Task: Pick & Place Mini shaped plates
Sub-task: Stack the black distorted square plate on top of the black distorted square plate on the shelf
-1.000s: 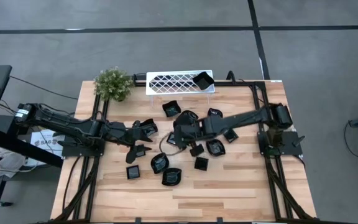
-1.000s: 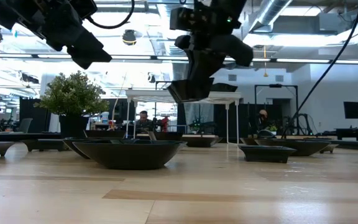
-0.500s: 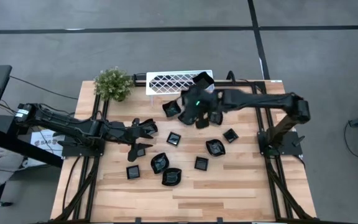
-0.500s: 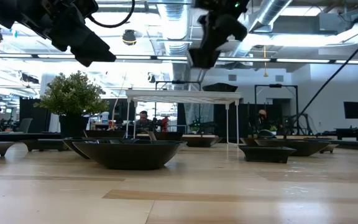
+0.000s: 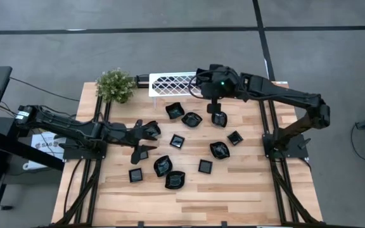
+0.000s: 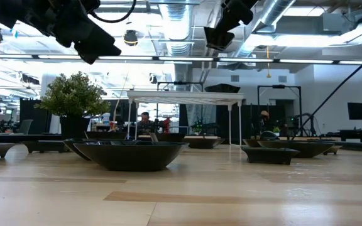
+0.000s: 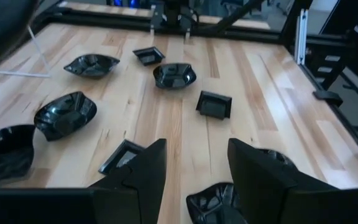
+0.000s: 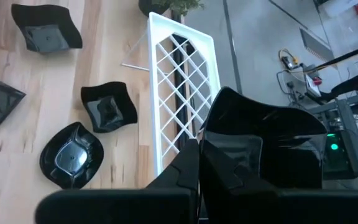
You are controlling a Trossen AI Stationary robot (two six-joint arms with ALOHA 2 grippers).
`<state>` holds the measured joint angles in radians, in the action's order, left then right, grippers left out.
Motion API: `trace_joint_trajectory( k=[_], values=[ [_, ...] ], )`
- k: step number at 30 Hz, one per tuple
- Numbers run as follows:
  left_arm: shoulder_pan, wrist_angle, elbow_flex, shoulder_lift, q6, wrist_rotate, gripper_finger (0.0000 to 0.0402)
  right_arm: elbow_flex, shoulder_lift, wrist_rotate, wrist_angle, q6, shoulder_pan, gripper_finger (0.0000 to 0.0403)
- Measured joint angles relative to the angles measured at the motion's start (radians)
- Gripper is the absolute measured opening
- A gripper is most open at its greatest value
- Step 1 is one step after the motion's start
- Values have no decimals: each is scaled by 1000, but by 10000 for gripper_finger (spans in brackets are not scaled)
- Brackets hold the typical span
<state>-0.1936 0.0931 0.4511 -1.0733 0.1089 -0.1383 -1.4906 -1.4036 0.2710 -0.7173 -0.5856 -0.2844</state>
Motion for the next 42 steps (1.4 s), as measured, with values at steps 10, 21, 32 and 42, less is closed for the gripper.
trace_joint_trajectory(
  k=[10,21,32,42],
  values=[
    [0,102,0,0,-57,-35,172,0,-17,-4,-4,-112,-54,1],
    [0,110,0,0,-89,-99,172,0,-94,-109,12,-173,-287,1],
    [0,117,0,0,-75,-101,172,0,-229,-140,-17,-200,-323,1],
    [0,118,0,0,-75,-101,172,1,-218,-135,-44,-203,-267,1]
  ],
)
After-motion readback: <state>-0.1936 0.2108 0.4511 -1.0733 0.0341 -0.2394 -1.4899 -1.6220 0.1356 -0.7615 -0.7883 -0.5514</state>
